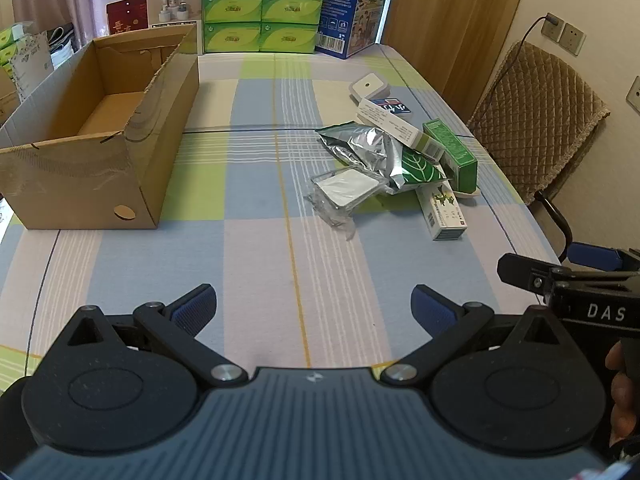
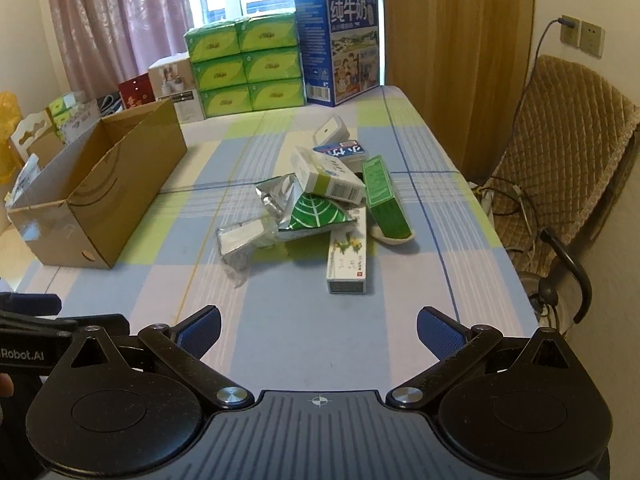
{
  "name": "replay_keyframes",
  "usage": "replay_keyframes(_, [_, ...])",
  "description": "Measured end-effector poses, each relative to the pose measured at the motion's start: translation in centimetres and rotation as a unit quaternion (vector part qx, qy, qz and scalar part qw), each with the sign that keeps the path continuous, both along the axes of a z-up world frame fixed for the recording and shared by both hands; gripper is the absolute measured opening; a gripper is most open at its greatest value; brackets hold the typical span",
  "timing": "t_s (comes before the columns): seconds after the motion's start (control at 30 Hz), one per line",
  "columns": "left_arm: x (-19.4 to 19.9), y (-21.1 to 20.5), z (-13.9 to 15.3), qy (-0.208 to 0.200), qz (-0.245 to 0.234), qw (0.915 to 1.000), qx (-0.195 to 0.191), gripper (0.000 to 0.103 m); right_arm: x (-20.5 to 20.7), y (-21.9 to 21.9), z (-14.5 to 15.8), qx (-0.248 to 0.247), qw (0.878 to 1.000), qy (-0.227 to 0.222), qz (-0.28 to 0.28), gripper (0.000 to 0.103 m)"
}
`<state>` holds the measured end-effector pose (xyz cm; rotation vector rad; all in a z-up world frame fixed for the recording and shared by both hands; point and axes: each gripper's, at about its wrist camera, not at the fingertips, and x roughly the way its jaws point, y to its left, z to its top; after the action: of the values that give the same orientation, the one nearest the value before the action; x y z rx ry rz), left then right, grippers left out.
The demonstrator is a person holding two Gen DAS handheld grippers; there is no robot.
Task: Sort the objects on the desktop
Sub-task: 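Move both tools toward the pile of items on the table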
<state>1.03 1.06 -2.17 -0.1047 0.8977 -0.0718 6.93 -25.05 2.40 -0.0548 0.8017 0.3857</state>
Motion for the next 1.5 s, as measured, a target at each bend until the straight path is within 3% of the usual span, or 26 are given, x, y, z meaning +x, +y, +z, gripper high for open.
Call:
replay_keyframes(0.63, [0.5,0.0,0.0,0.008,-0.005,1.0,0.0,0.102,0.8,-0.9,-0.4,0.018,0.999,0.013,-0.025,0.101])
replay_keyframes(0.97, [1.1,0.1,-0.1,-0.015,-0.021,0.9997,-0.001,0.102,1.3,-1.4,-1.1,0.017,0.998,0.017,-0.051,0.101])
replay_keyframes(1.07, [1.9,0.1,-0.1,-0.022,-0.036,0.9991,0.001,0.102,1.4,-1.2,-1.2,0.03,0.999,0.01,-0.029,0.101])
replay_keyframes(1.2, [3.2,0.5,-0.3,-0.031,-0.046,0.9984,-0.004,0.102,1.7,0.1,-1.3,0.009,1.0,-0.005,0.005,0.101])
replay_keyframes(1.4, [5.0,0.7,-1.1,-0.021,-0.064,0.9976,0.019,0.102,3.8,0.4,-2.4,0.017,0.999,0.041,-0.009,0.101])
replay_keyframes(1.5, [5.8,0.8,-1.8,-0.007,-0.072,0.9971,0.024,0.102,4.5,0.5,-2.9,0.017,0.999,0.042,-0.008,0.101])
